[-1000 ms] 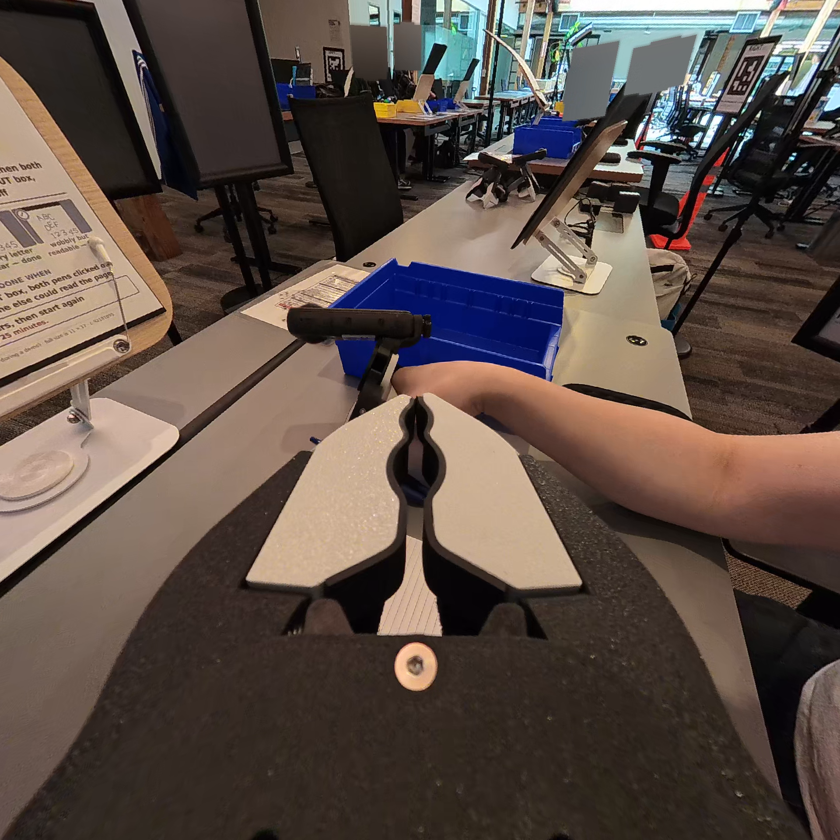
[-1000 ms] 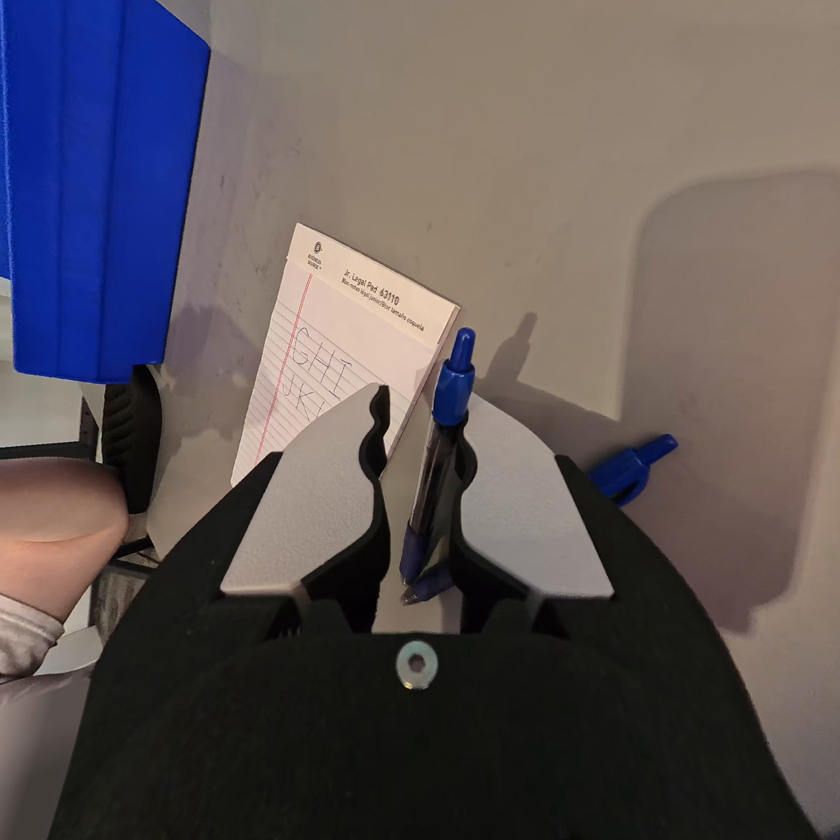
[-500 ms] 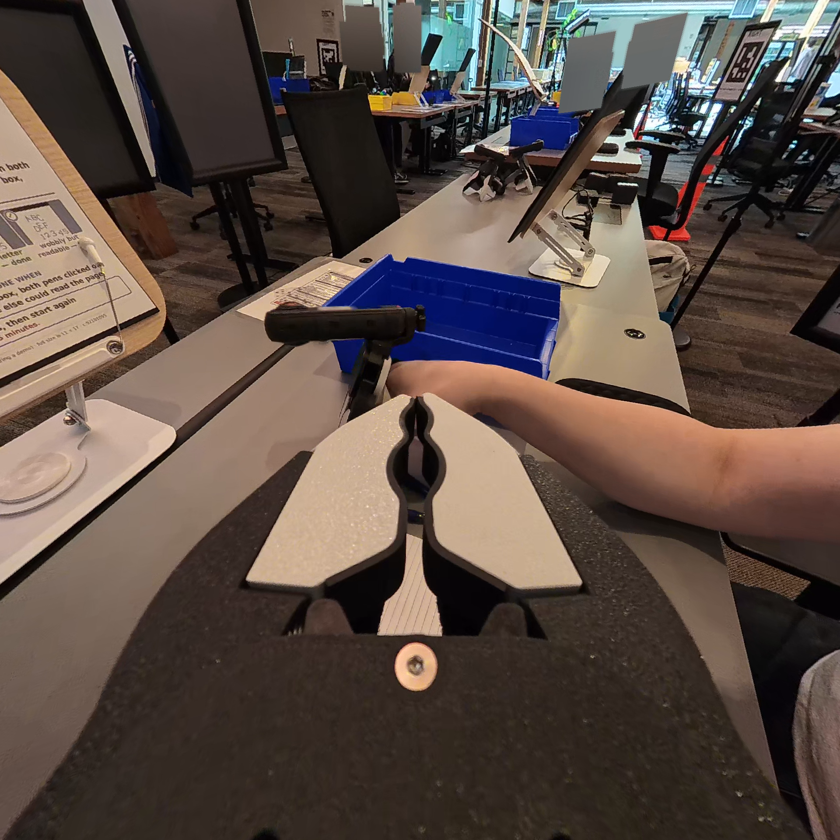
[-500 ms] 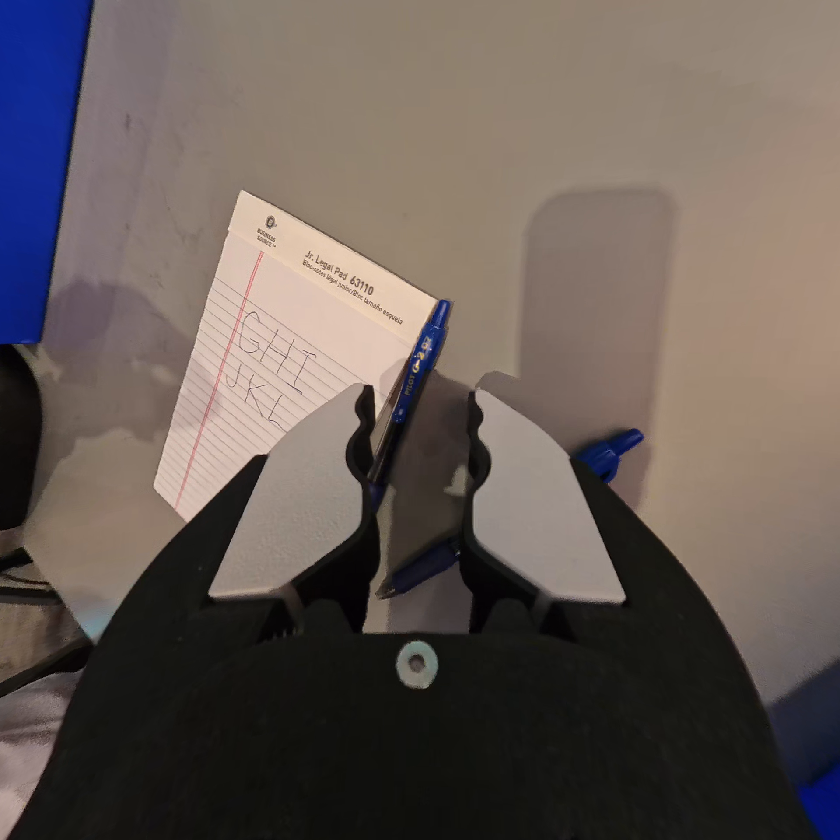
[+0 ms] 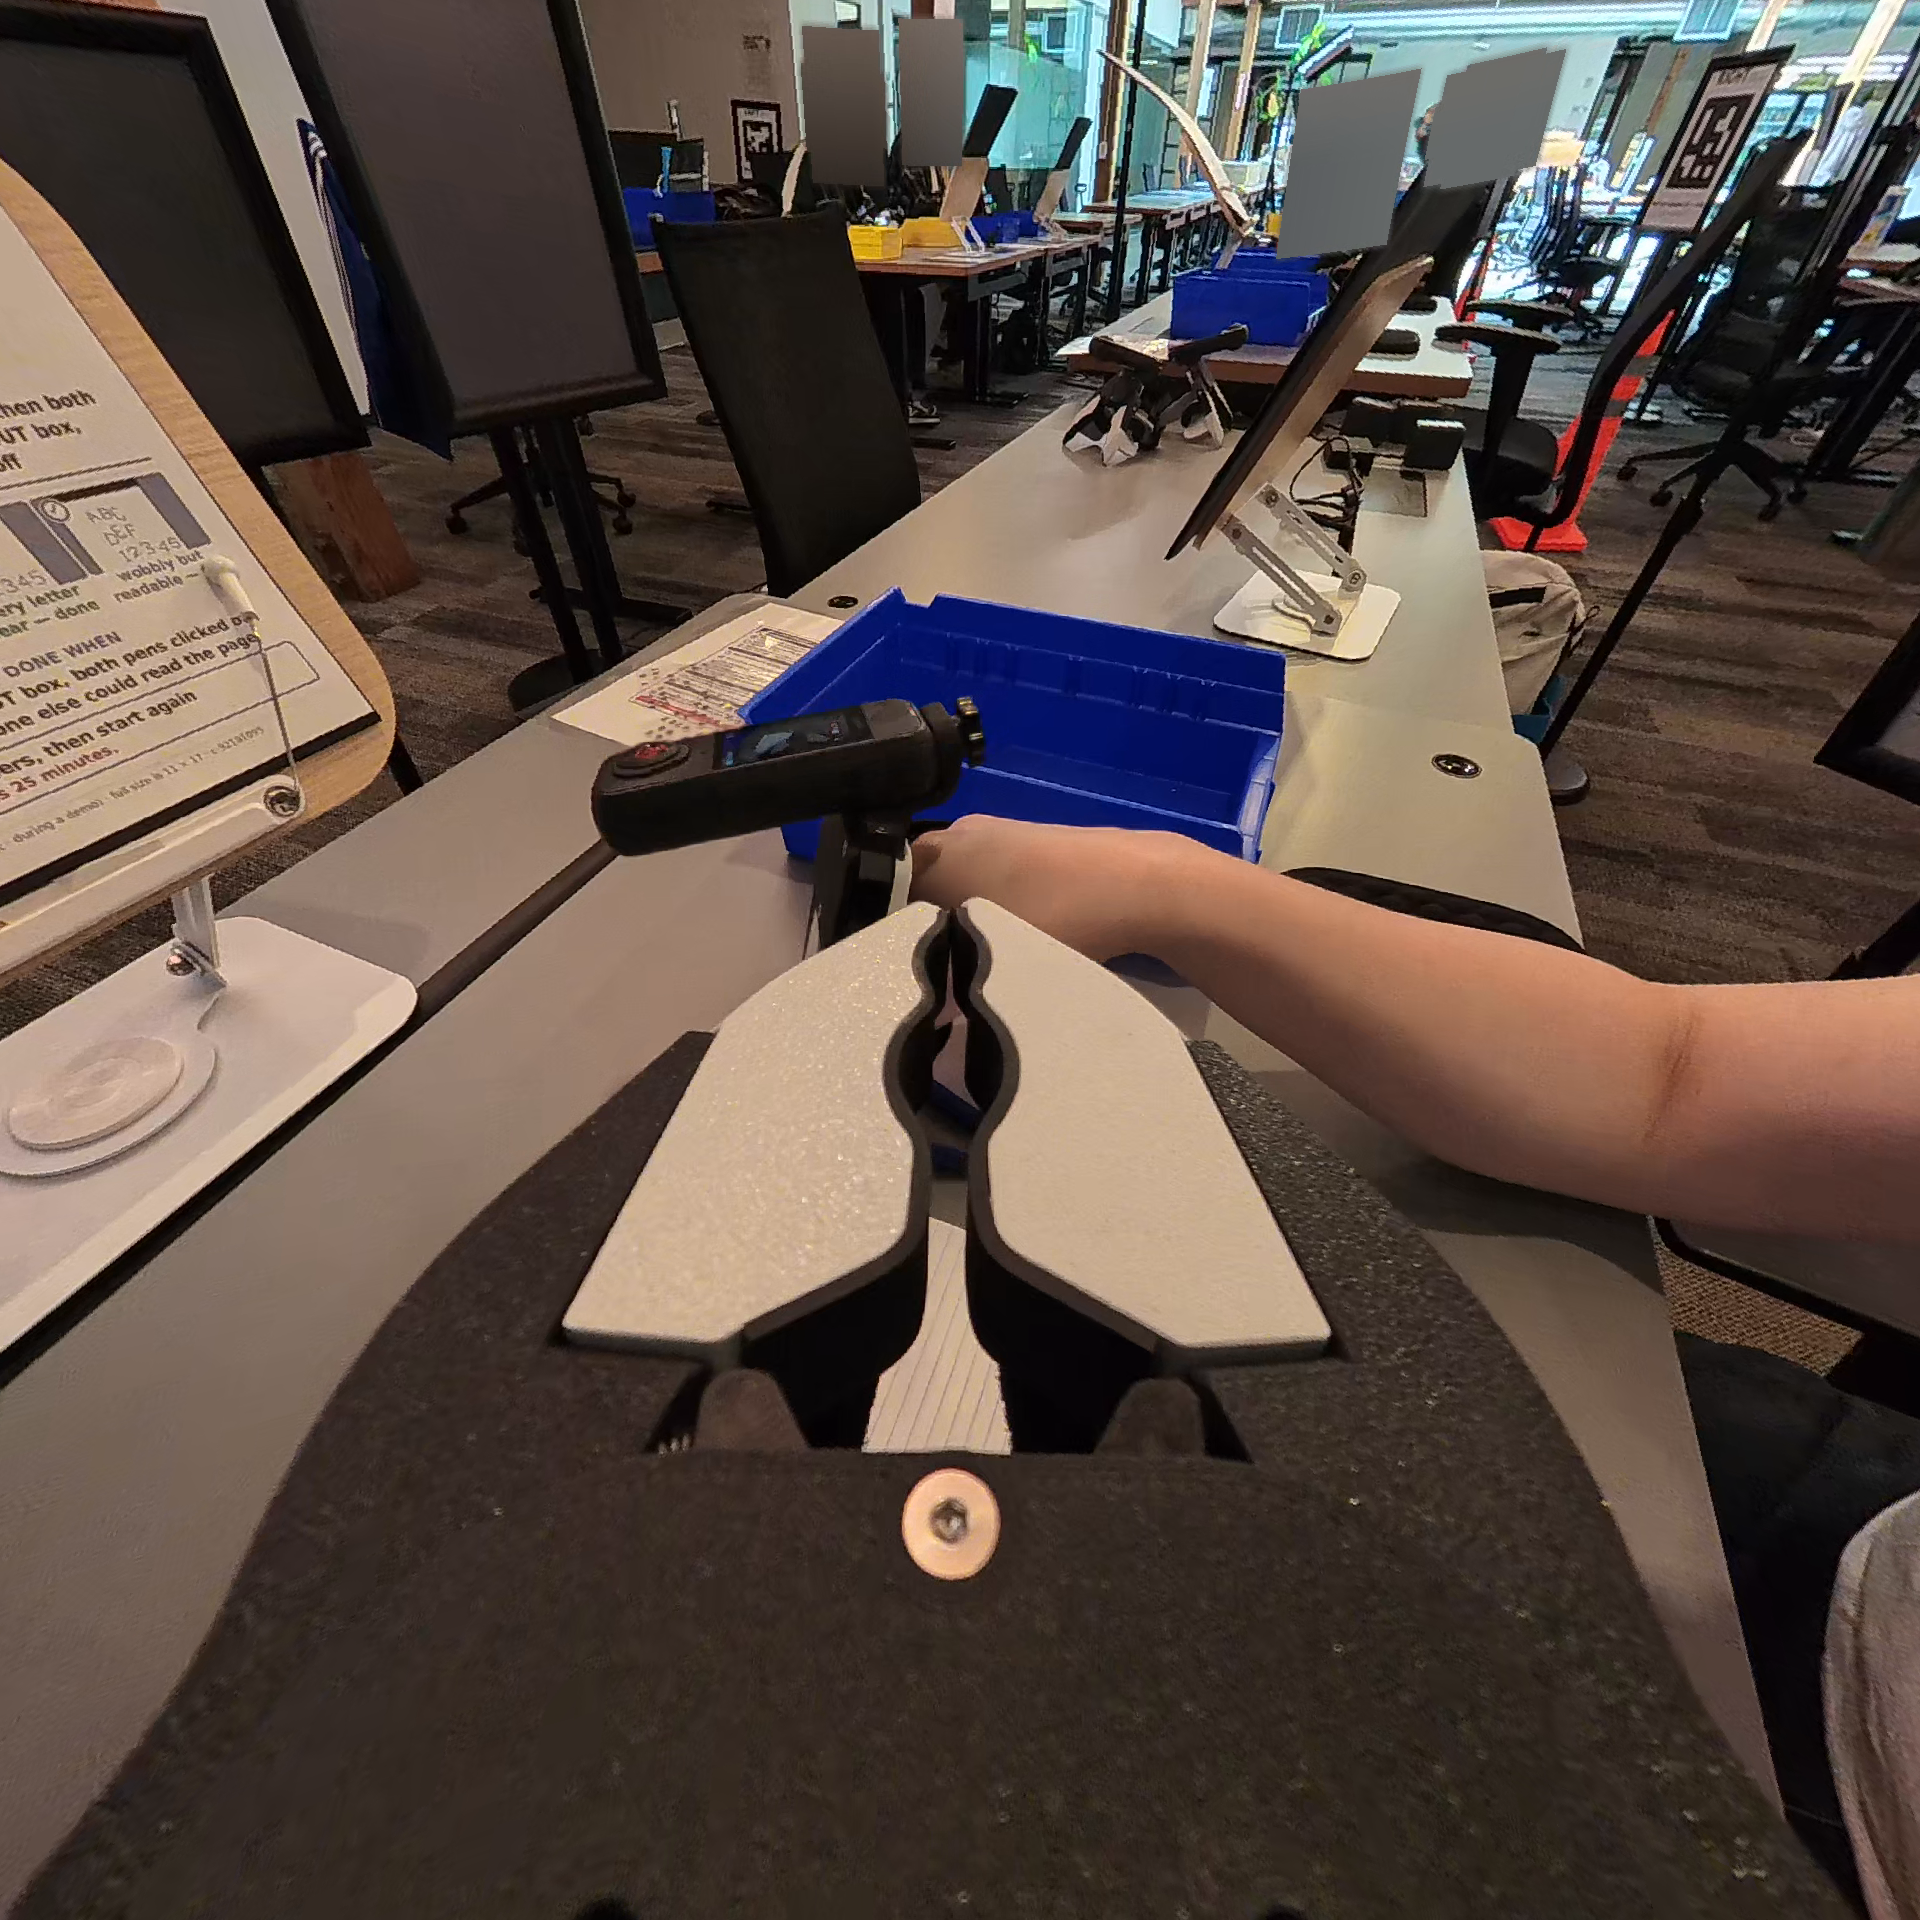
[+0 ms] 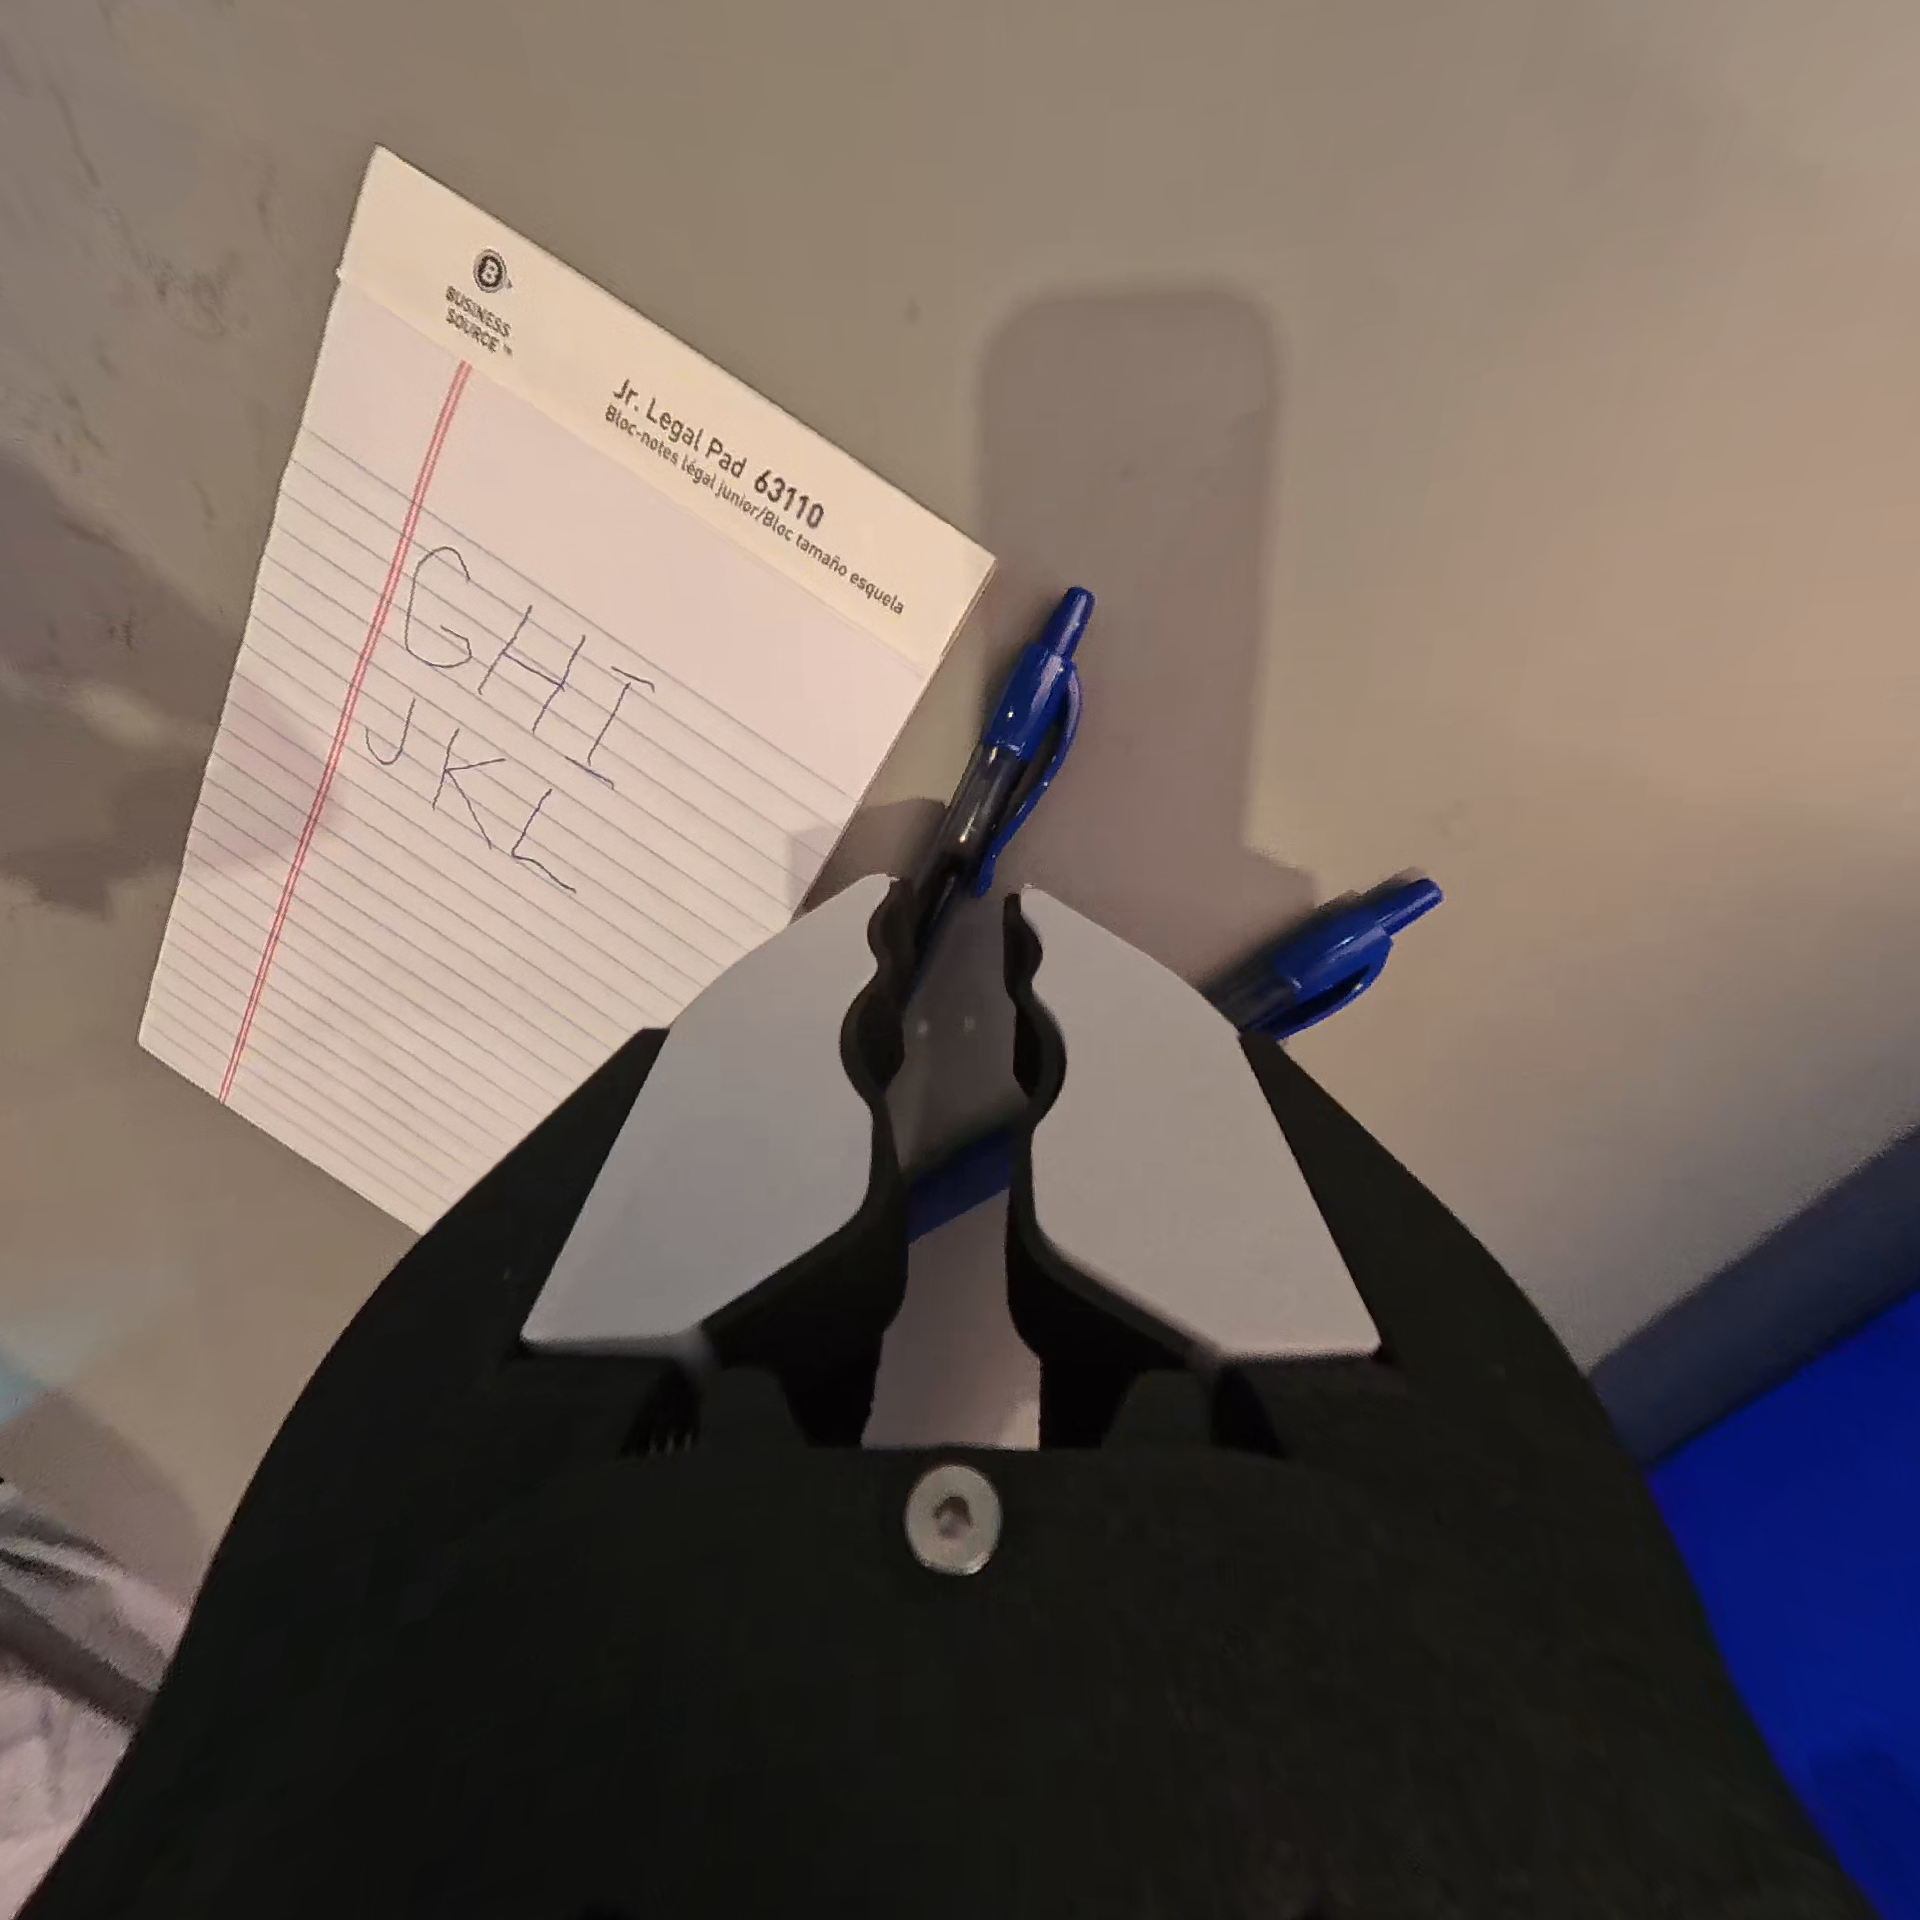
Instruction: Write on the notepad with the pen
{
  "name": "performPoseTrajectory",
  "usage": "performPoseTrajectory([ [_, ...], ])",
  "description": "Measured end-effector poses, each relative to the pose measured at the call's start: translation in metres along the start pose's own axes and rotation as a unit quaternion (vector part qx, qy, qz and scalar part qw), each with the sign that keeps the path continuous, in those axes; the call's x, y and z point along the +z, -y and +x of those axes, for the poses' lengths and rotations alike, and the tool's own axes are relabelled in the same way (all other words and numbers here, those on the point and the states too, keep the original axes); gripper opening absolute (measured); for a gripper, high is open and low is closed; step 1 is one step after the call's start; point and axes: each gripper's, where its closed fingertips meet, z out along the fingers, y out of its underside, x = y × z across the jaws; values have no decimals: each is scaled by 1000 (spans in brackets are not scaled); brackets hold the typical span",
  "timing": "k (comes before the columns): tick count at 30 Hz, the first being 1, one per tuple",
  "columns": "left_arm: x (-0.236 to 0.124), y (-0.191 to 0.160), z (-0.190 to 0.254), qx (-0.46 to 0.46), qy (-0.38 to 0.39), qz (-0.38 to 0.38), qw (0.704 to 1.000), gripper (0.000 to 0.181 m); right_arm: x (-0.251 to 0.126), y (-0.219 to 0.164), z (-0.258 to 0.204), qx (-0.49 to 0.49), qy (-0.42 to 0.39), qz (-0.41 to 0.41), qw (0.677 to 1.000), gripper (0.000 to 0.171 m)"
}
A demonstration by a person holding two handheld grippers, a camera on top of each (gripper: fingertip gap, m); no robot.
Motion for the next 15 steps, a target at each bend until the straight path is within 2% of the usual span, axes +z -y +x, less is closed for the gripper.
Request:
performPoseTrajectory([
  [6,-1,0,0,0,0,0,1000,0,9,-11,-5,-8,-23,-41,999,20],
  [8,-1,0,0,0,0,-2,1000,0,9,-12,-6,-6,-29,-46,999,13],
  [15,1,-2,0,0,-1,-4,1000,0,9,-13,-7,9,-38,-52,998,12],
])
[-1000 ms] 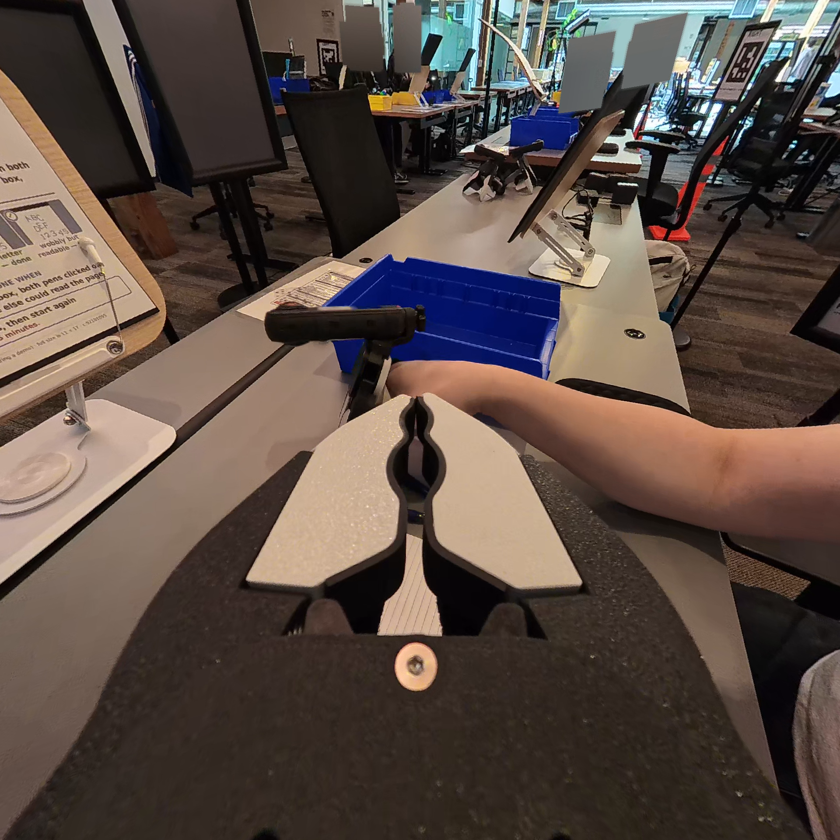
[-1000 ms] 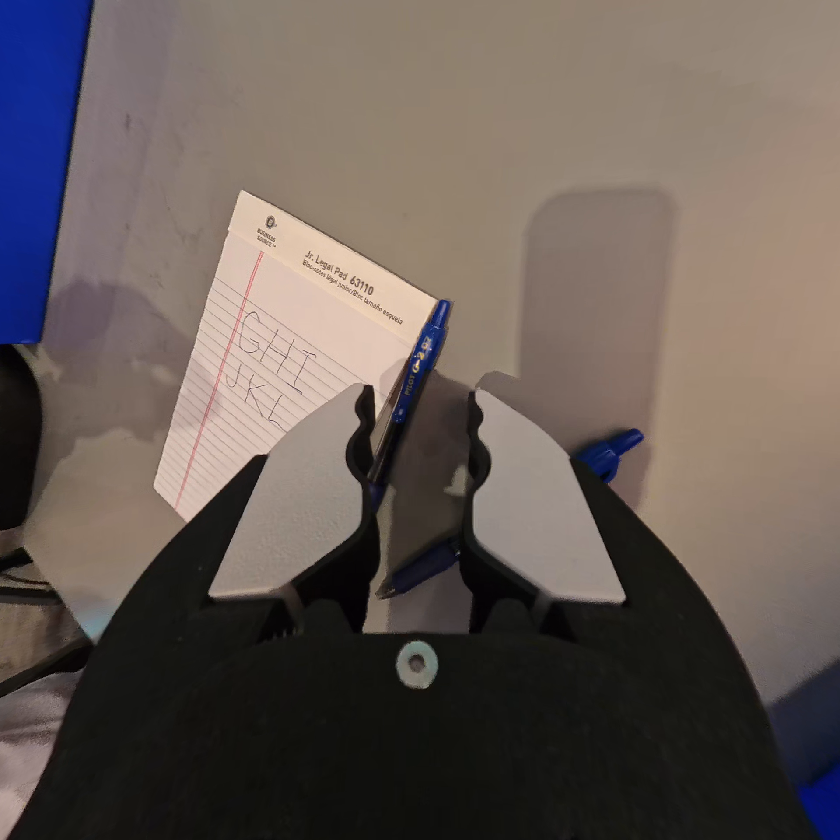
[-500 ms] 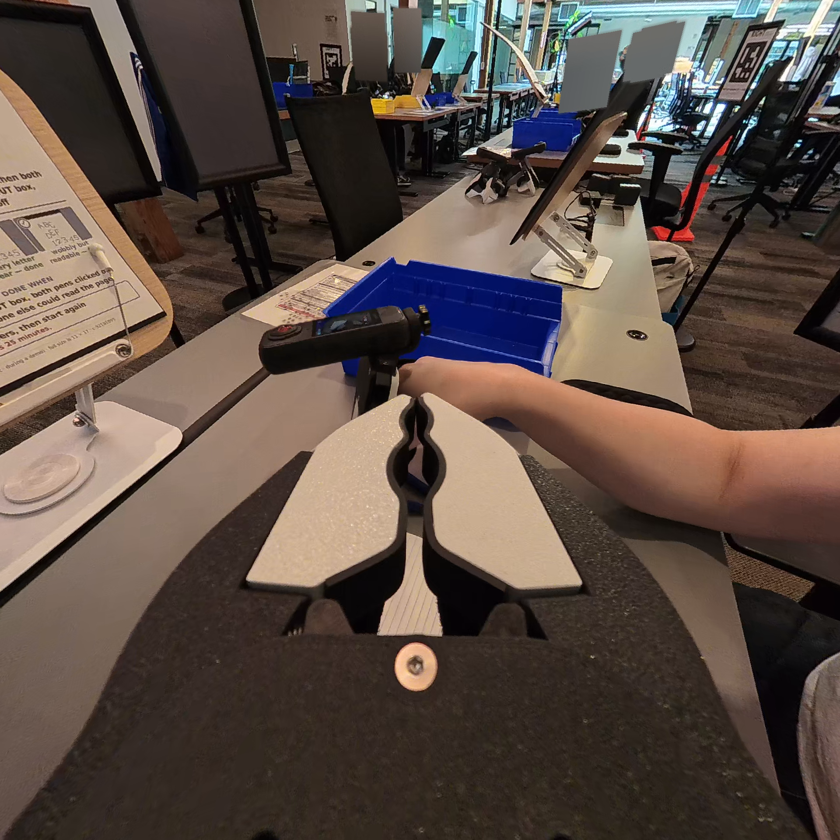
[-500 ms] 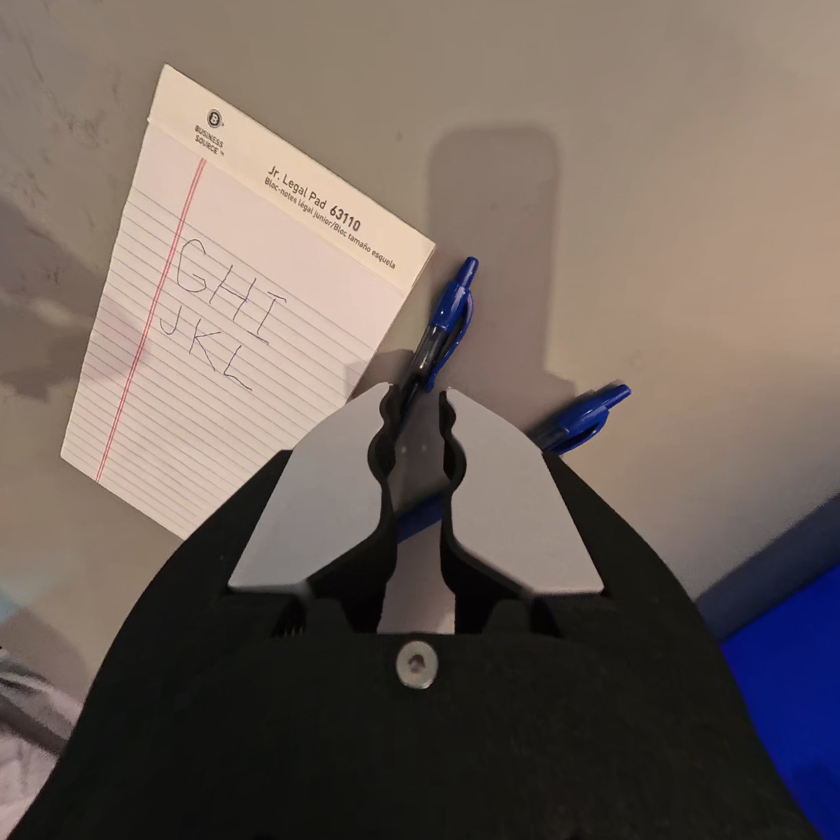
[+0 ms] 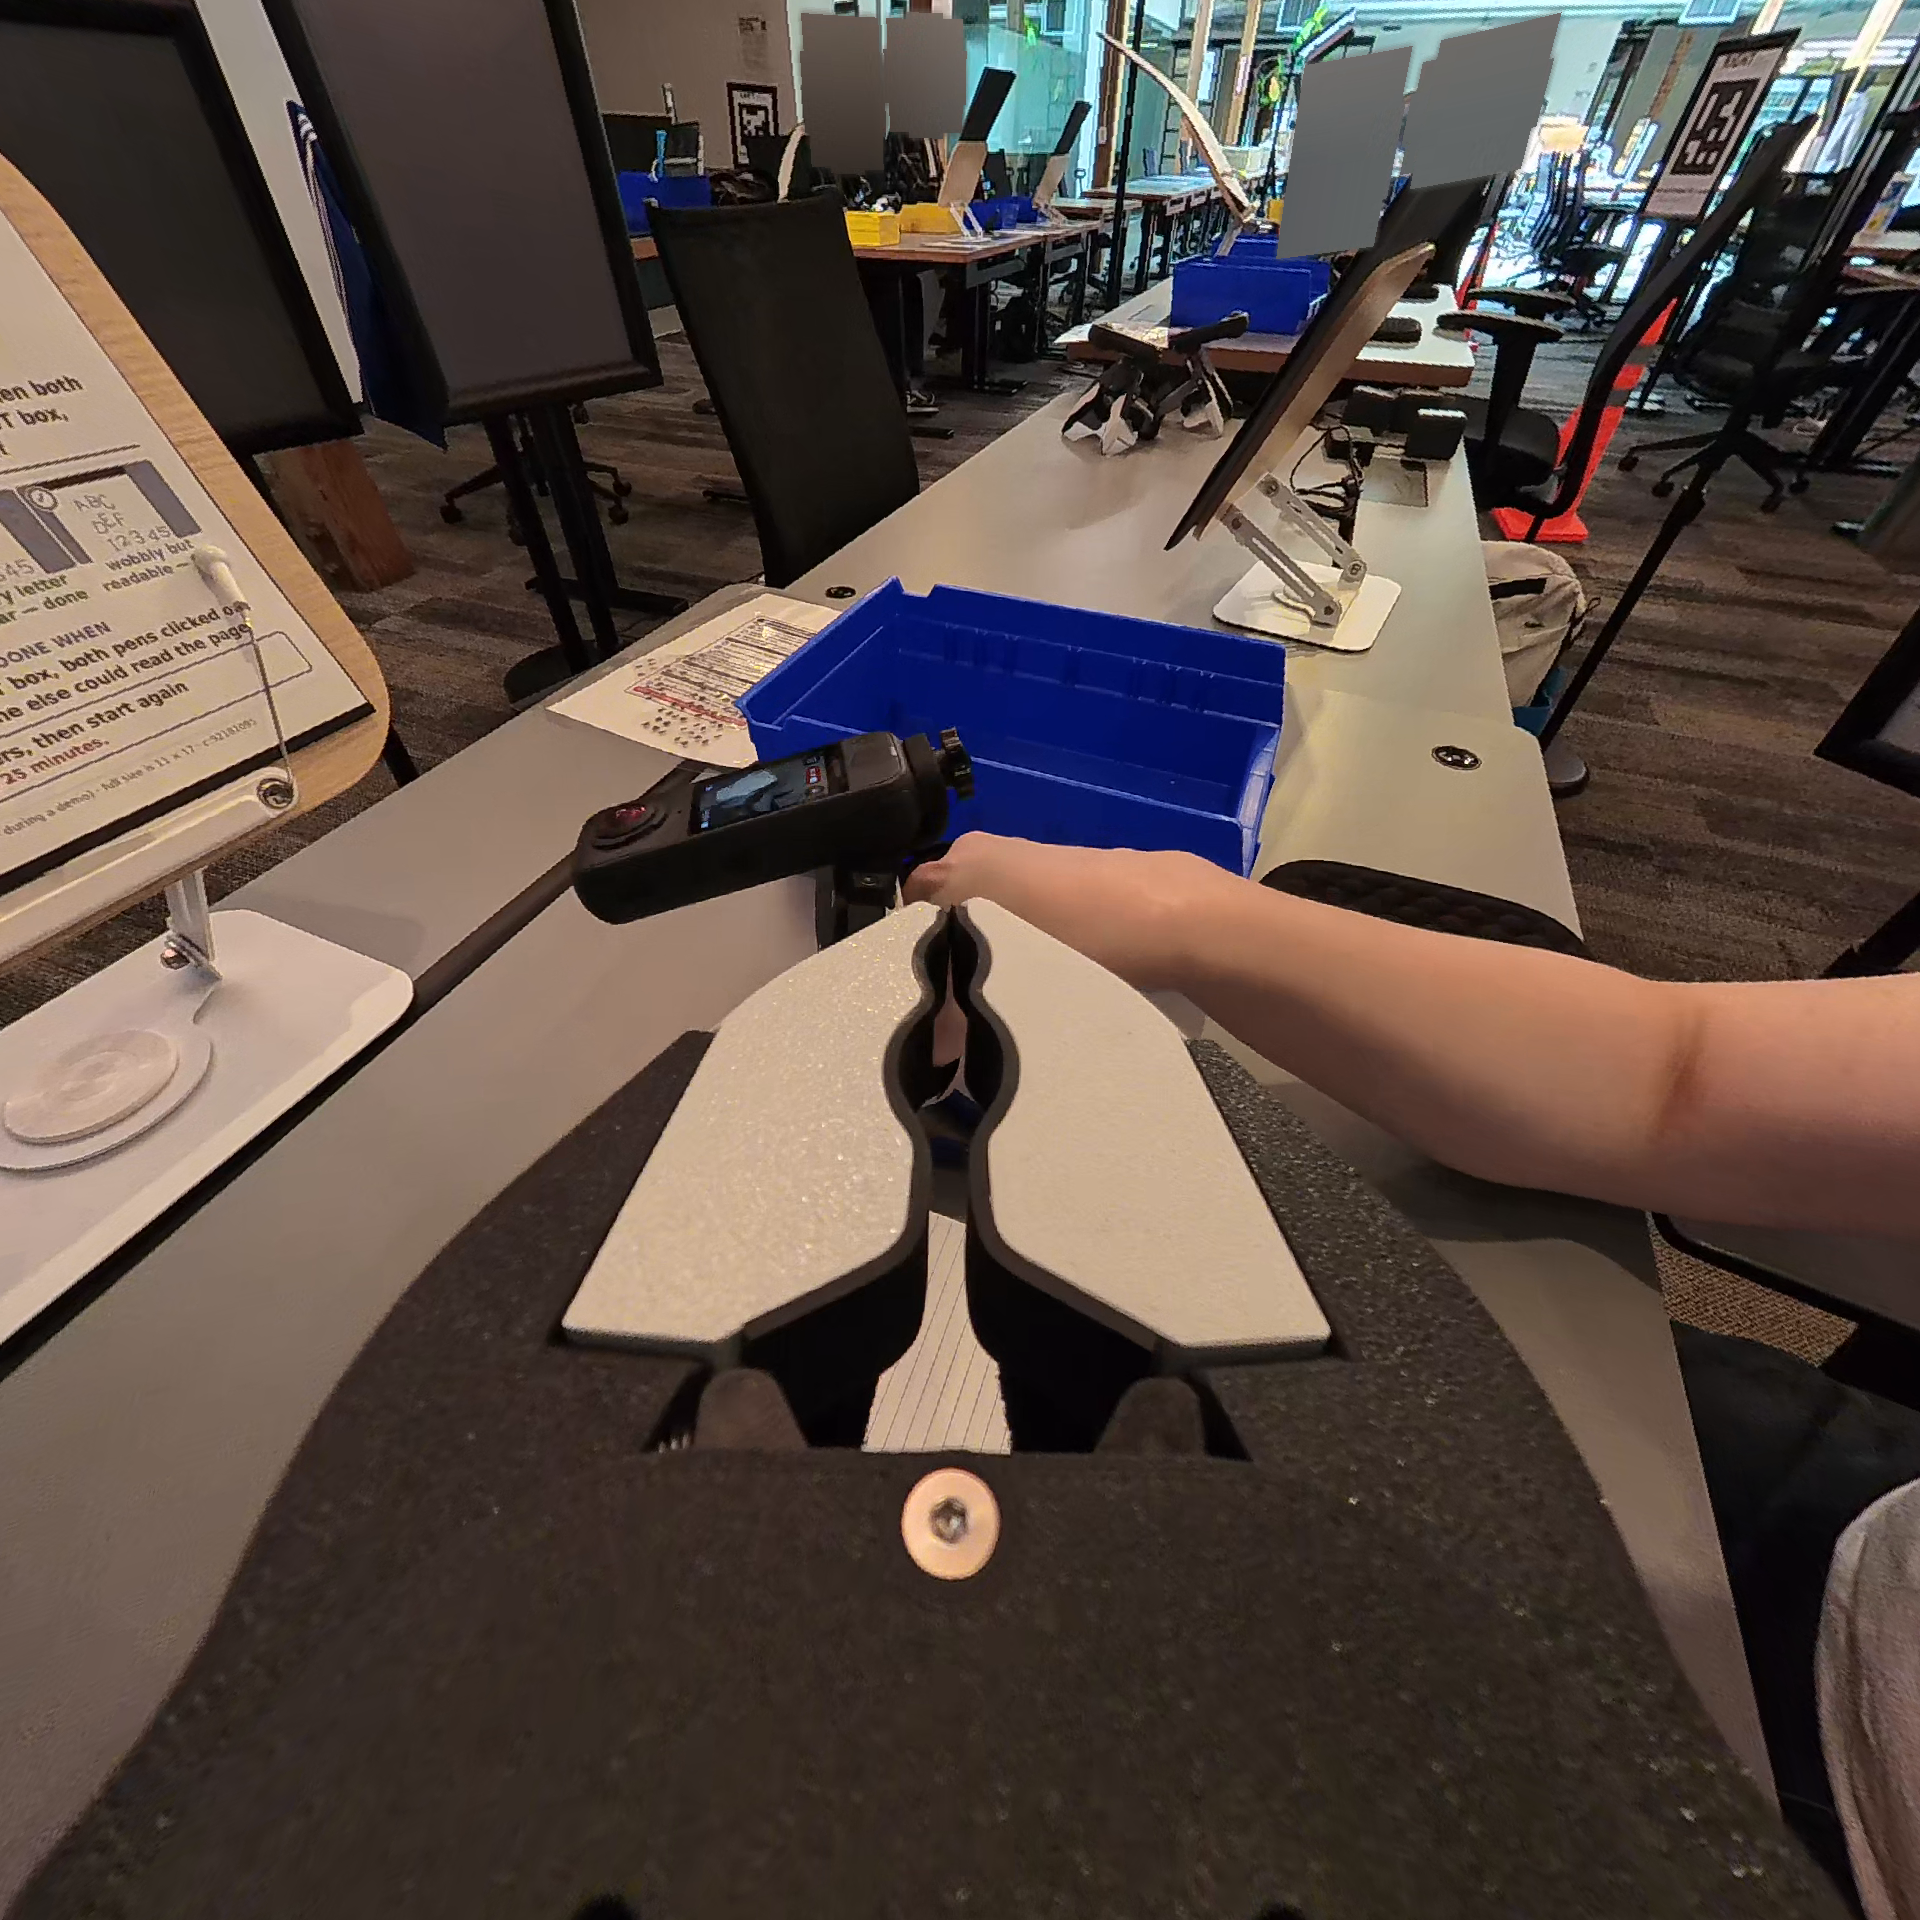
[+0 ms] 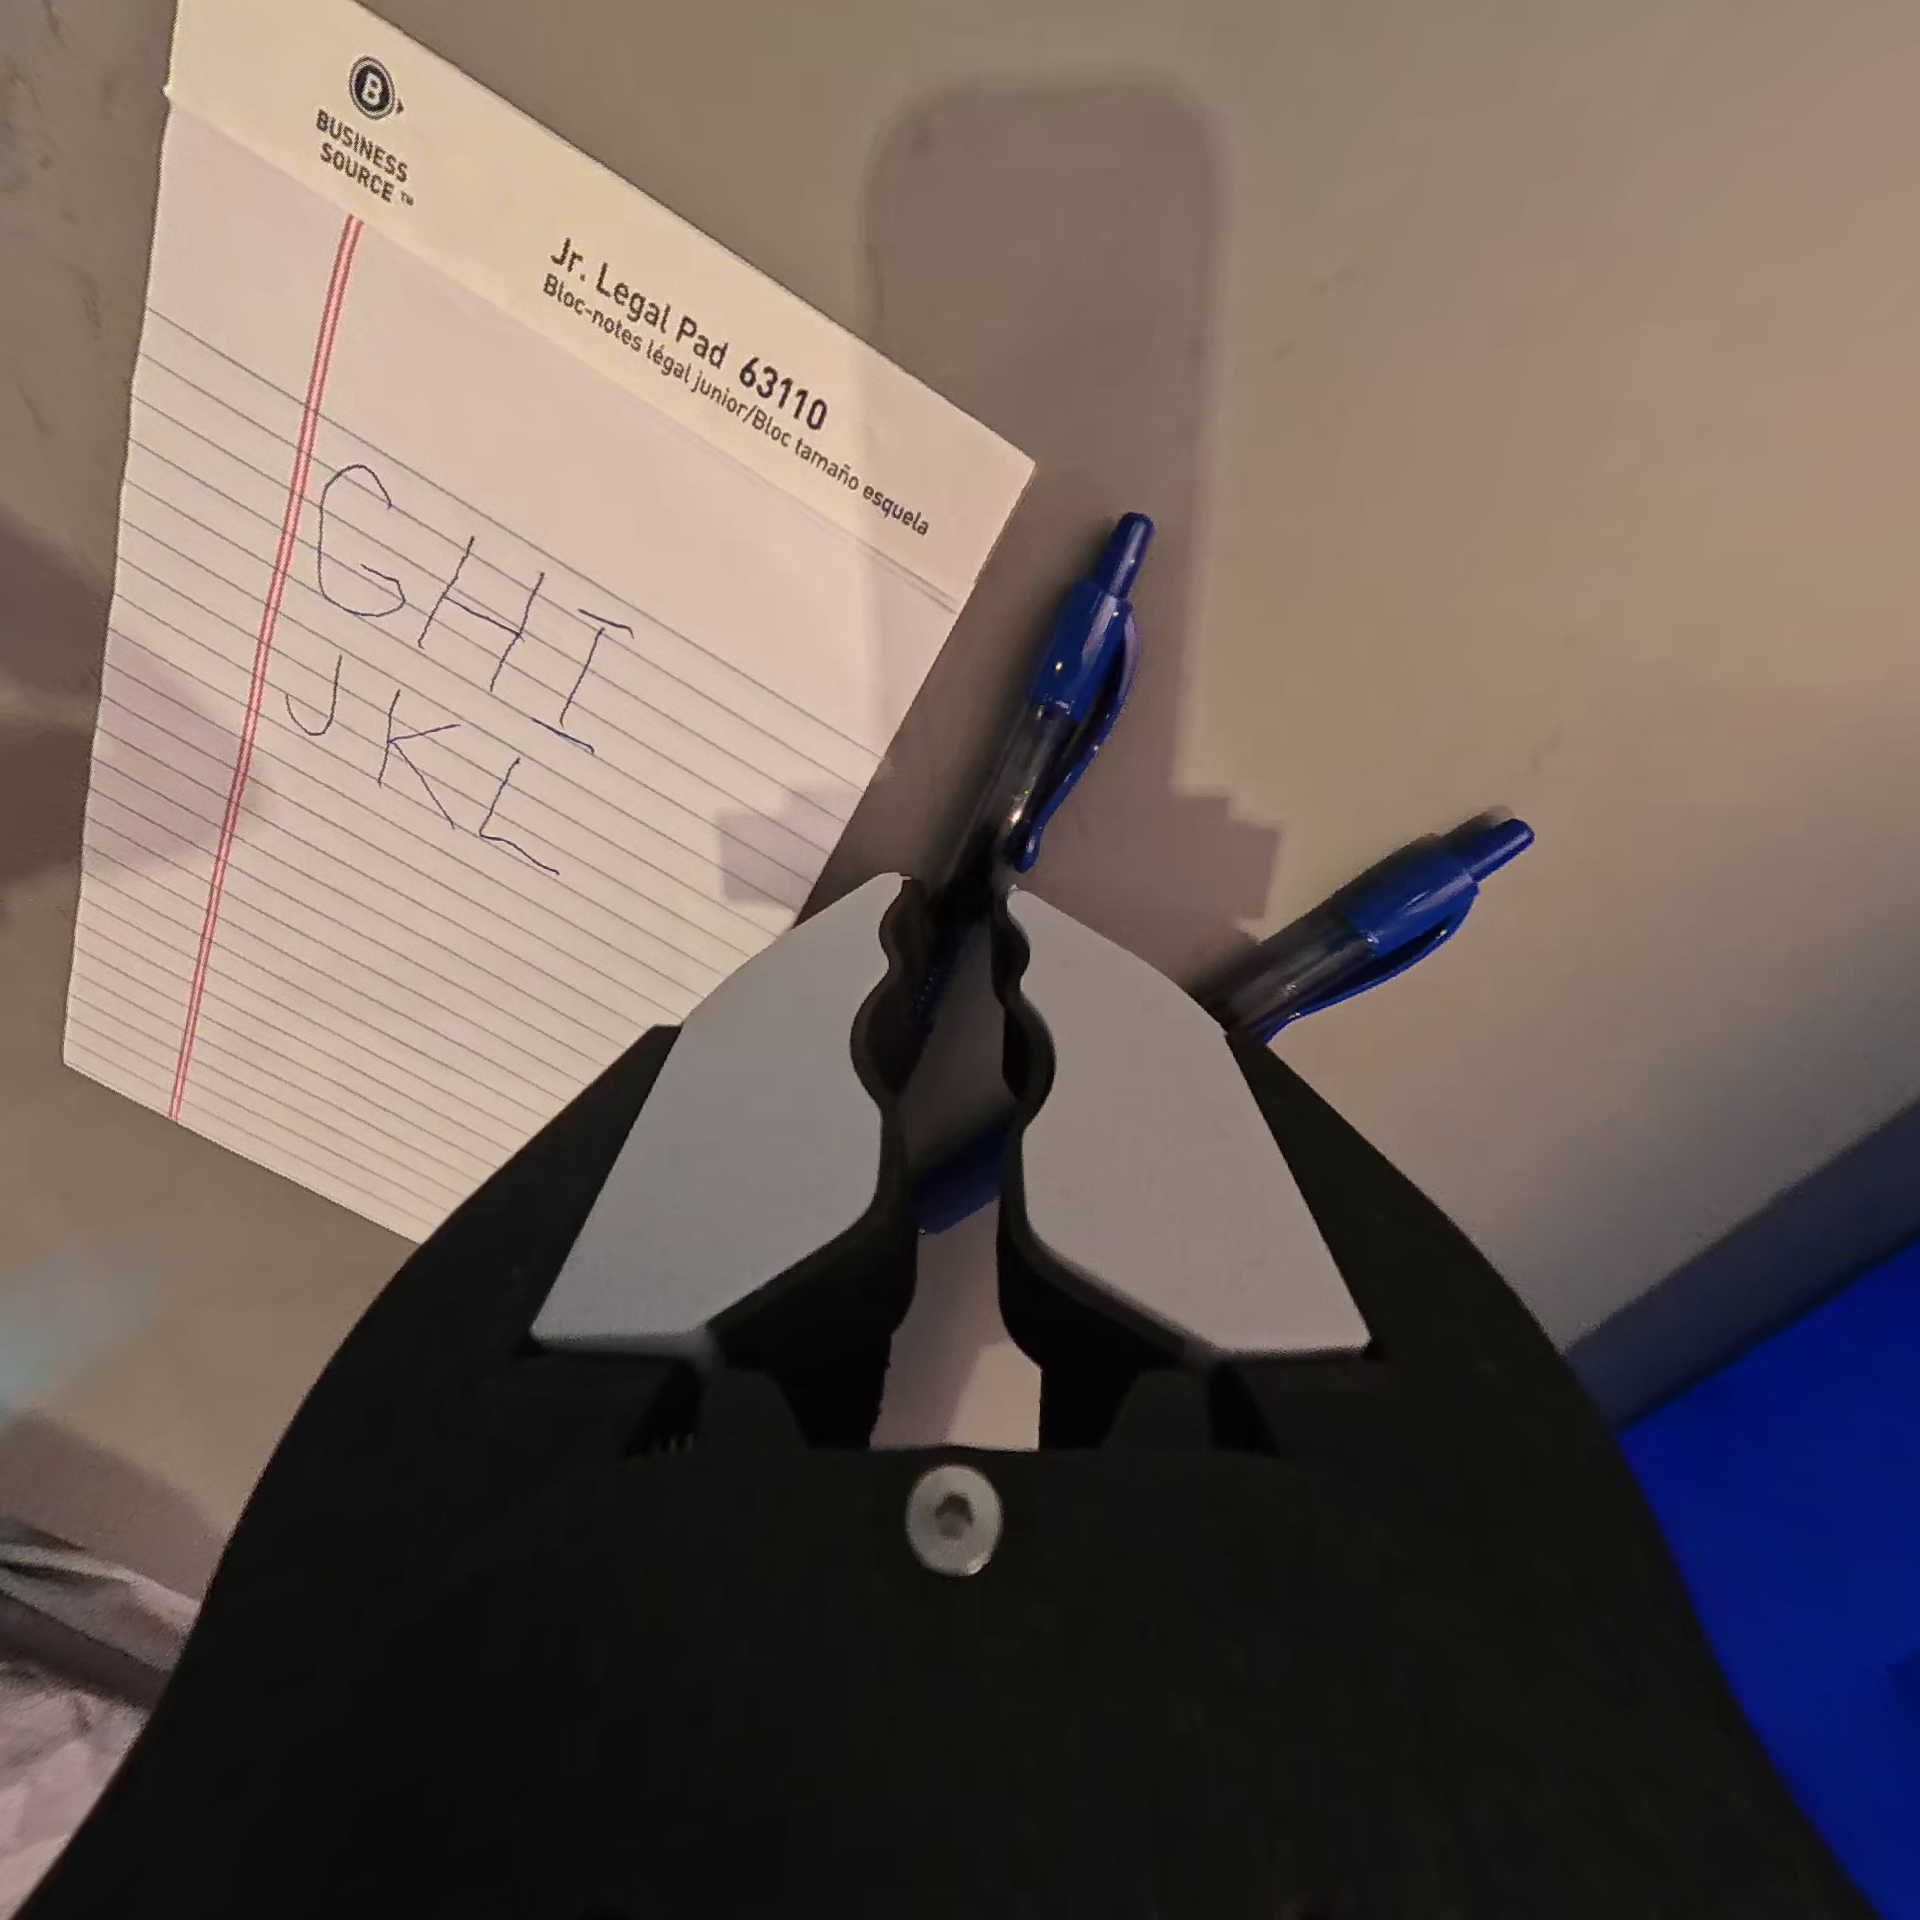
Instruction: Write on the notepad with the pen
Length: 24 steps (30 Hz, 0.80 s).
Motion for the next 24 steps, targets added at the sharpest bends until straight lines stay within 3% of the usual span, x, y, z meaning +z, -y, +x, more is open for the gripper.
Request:
performPoseTrajectory([
  [15,4,-3,2,1,-3,-6,1000,0,0,4,1,44,46,18,998,12],
  [24,8,-9,1,-5,-6,-14,1000,0,1,6,2,29,34,25,999,15],
])
